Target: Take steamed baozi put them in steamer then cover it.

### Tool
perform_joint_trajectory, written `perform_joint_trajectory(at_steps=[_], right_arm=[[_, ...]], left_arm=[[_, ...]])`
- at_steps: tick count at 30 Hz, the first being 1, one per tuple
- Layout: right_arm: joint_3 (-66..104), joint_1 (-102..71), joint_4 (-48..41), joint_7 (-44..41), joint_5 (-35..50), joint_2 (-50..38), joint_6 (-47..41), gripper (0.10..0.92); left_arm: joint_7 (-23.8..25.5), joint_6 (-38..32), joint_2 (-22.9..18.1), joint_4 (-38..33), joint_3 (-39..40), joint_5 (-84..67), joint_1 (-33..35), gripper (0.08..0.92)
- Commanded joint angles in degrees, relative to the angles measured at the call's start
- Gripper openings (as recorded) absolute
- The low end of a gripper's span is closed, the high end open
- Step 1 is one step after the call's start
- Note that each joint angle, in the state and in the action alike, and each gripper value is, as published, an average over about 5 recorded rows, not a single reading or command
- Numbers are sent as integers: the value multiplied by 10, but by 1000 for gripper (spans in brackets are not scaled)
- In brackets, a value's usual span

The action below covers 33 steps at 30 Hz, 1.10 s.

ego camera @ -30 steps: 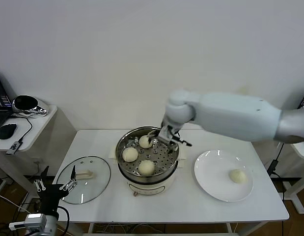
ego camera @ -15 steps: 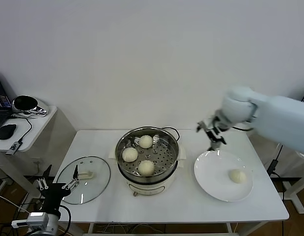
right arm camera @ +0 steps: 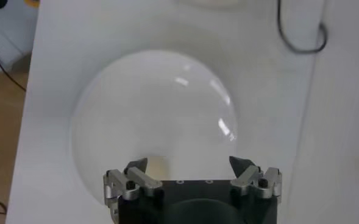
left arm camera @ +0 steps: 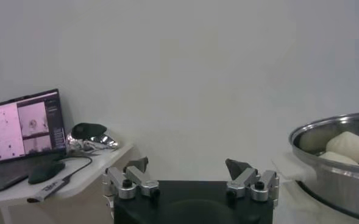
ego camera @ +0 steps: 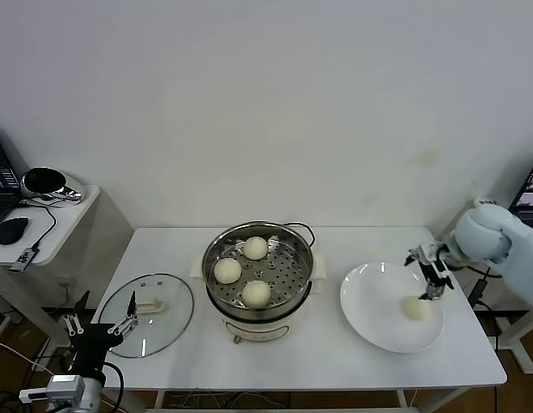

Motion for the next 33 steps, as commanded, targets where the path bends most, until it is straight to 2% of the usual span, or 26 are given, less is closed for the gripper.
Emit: perform_joint_trajectory(at_steps=[1, 15, 26, 29, 33], right_arm=[[142, -159, -103, -10, -86, 32, 72, 823], [135, -141, -173, 12, -115, 115, 73, 823], [136, -138, -190, 16, -126, 140, 65, 821], [135, -133, -190, 15, -127, 139, 62, 803], [128, -123, -190, 13, -126, 136, 60, 736]], left_arm=[[0, -1, -6, -6, -4, 2, 9, 823], [0, 0, -7, -12, -6, 6, 12, 823], [1, 1, -3, -7, -9, 5, 9, 823], [1, 0, -4, -4, -8, 5, 8, 823], [0, 0, -4, -2, -8, 5, 7, 823]])
